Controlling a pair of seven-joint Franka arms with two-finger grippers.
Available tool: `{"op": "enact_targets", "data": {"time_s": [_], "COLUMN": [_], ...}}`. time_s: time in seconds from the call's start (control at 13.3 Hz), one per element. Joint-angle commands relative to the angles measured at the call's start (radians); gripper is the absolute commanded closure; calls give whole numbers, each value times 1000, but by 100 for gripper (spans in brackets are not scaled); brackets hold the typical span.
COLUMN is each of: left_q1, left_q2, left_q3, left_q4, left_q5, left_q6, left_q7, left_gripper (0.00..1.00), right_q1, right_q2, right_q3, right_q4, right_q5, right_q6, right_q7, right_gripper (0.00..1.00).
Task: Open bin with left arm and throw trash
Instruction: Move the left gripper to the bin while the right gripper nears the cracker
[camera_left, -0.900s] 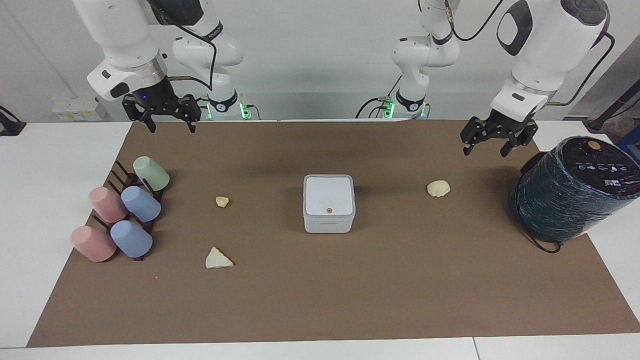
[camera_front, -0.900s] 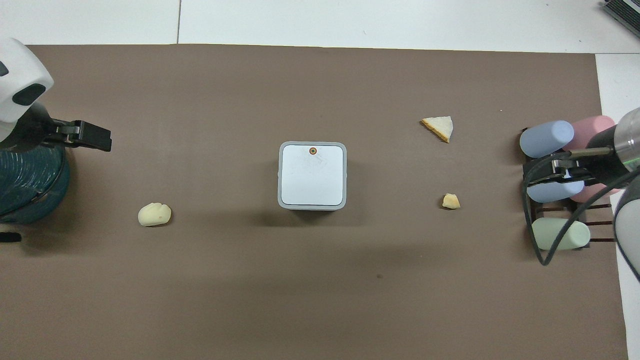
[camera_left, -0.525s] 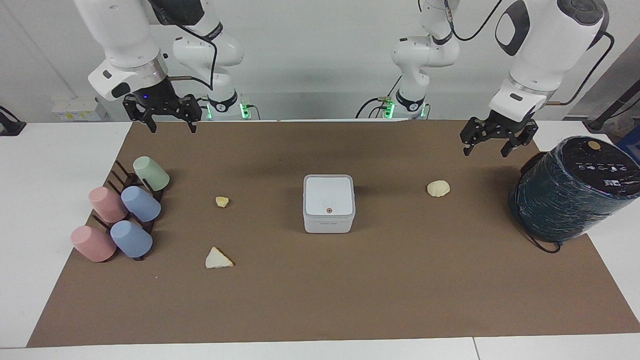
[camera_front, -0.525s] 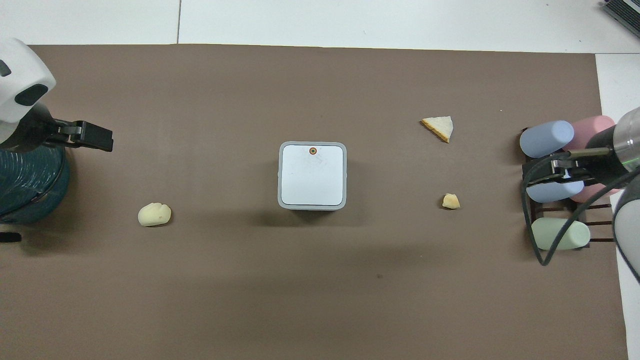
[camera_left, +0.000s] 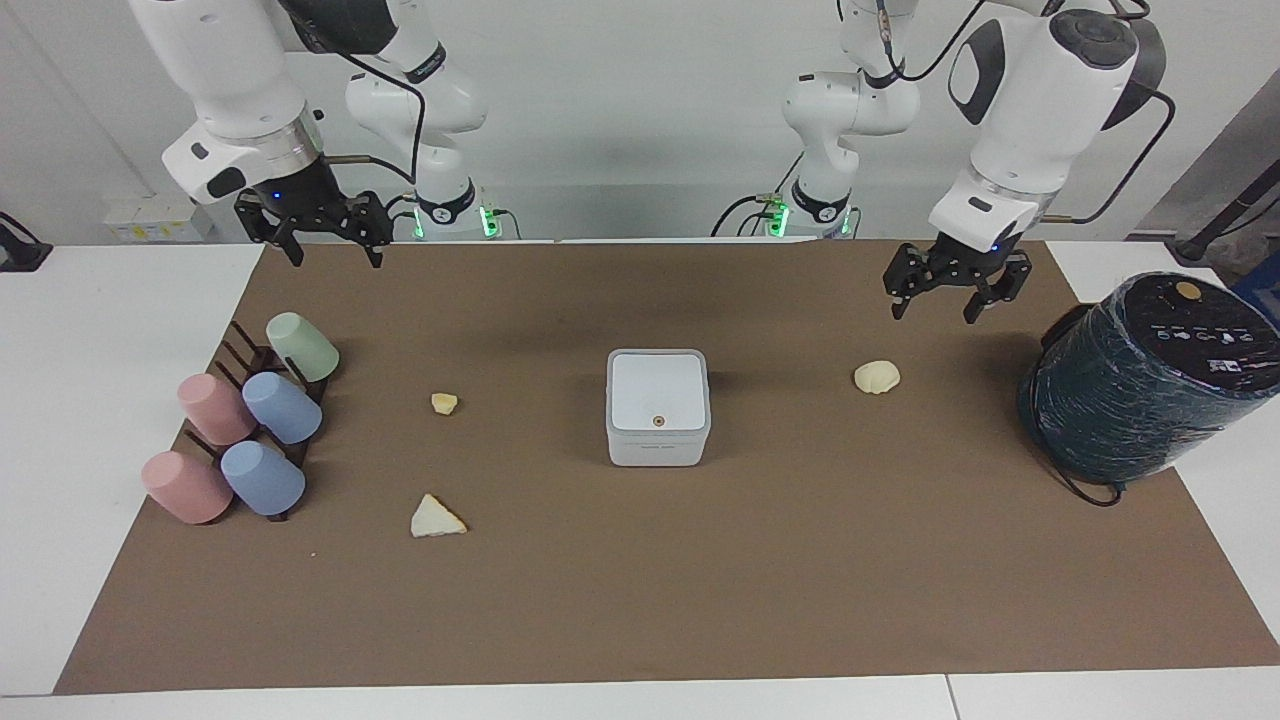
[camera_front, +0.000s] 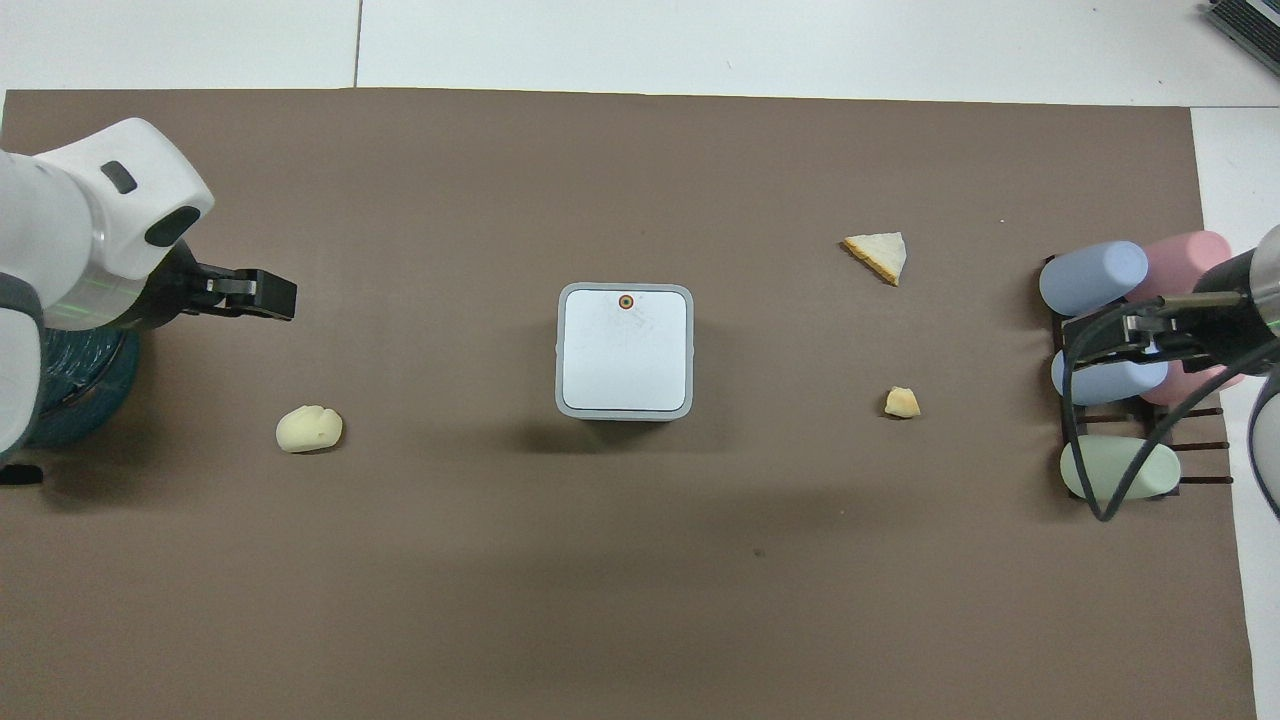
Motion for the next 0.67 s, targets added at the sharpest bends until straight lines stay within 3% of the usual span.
{"op": "enact_targets", "data": {"time_s": [0.0, 0.3, 0.6], "left_q1": [-90, -187, -290], "left_q2": [-38, -25, 69], "left_q3": [8, 8, 8], "left_q4": [-59, -101, -101], "left_q5": [15, -22, -39], "left_q6": [61, 185, 347], "left_q7": [-149, -312, -491], "left_gripper": [84, 98, 100], "right_q1": [-14, -16, -8], "right_q2": [-95, -169, -114], "right_q3": [11, 9, 9], "right_q4": [-188, -406, -522], "right_q5": [7, 7, 7], "right_q6": [144, 406, 542], "right_q7": [21, 19, 19], "right_gripper": [0, 0, 0]}}
